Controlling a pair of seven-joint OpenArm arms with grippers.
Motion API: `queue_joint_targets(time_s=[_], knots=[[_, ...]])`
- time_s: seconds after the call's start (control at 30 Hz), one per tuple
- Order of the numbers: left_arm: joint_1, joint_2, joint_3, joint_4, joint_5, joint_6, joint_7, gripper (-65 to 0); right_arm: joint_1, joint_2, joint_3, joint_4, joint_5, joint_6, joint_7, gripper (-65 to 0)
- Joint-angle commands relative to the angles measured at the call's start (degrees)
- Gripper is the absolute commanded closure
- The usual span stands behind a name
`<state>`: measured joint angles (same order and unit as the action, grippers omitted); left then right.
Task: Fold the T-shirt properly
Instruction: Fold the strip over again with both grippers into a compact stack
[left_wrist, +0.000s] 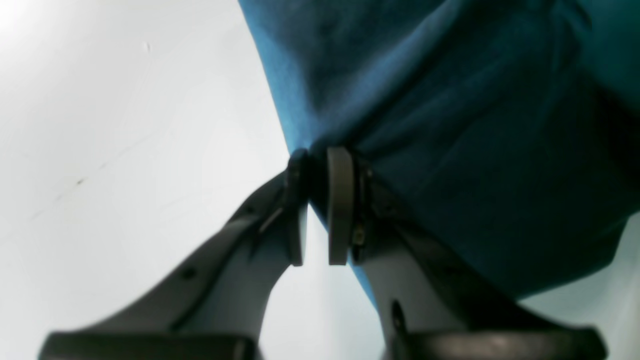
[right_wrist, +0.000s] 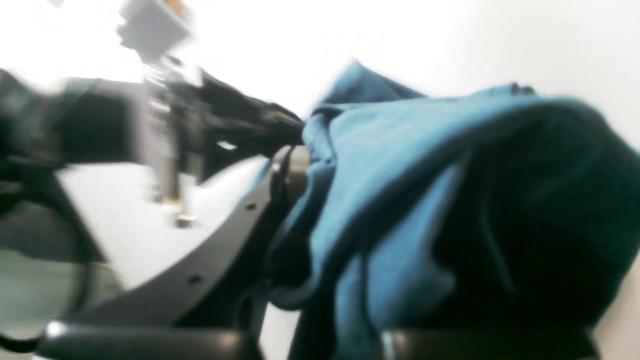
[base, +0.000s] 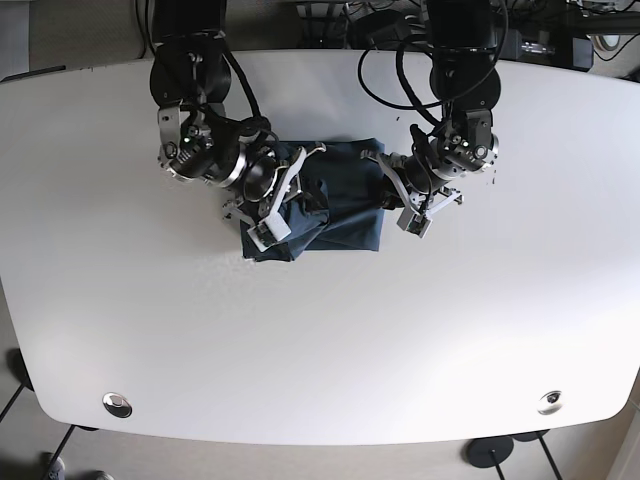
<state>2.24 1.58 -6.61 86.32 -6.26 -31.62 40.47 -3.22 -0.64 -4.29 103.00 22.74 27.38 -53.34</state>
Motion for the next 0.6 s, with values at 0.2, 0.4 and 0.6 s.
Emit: queue_joint_targets(time_s=[0.2, 0.4, 0.6], knots=[[0.09, 0.22, 0.06, 0.23, 1.21, -0.16, 2.21, -4.9, 2.56, -4.59, -6.74, -0.8, -13.38, 0.18, 2.57, -43.0], [0.0, 0.39, -2.66, 9.72, 1.21, -0.25, 2.13, -4.4, 5.03, -5.64, -12.19, -0.8, -13.47, 0.18, 2.31, -50.3], [0.18, 0.48, -21.21, 18.86, 1.12, -0.6, 2.13, -4.4, 5.03, -5.47, -15.71, 1.22, -13.38, 0.18, 2.31, -50.3]])
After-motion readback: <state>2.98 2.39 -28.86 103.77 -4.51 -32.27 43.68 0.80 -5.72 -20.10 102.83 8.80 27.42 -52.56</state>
